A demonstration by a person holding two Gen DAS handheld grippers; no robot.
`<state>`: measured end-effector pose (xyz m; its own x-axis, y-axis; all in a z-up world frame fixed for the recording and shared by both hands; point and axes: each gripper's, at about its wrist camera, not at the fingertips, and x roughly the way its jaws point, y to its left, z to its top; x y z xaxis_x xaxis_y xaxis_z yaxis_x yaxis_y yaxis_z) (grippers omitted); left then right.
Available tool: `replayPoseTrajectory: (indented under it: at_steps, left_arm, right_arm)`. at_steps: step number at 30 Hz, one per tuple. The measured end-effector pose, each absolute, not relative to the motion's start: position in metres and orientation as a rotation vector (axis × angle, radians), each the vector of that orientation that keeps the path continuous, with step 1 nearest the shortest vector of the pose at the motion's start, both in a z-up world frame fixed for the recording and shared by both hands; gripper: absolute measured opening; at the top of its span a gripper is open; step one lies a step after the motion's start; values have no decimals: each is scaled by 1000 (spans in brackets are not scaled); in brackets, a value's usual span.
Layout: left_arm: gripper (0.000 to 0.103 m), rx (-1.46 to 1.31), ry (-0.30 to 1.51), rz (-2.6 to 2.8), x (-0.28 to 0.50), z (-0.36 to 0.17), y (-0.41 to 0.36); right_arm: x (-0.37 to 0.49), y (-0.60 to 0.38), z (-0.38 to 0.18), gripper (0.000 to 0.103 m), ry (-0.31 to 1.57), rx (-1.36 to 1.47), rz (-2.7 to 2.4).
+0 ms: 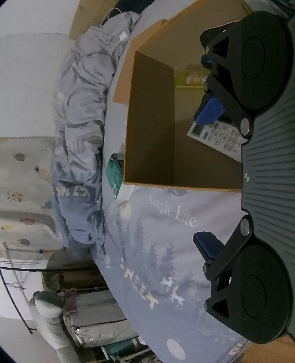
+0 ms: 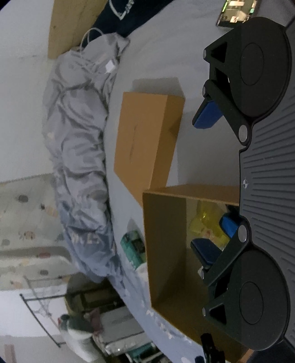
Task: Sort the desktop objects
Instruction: 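Raise both open grippers up out of the box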
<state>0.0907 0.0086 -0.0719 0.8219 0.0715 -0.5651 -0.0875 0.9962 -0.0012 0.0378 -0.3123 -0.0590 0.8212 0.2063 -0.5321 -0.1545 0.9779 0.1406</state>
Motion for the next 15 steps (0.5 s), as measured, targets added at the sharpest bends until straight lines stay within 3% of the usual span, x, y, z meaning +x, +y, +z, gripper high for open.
replayPoseTrajectory:
  at_steps: [15]
  left_arm:
    - [103, -29, 616, 66, 85, -81, 4]
  right_arm:
    - [35, -312, -63, 103, 614, 112, 153]
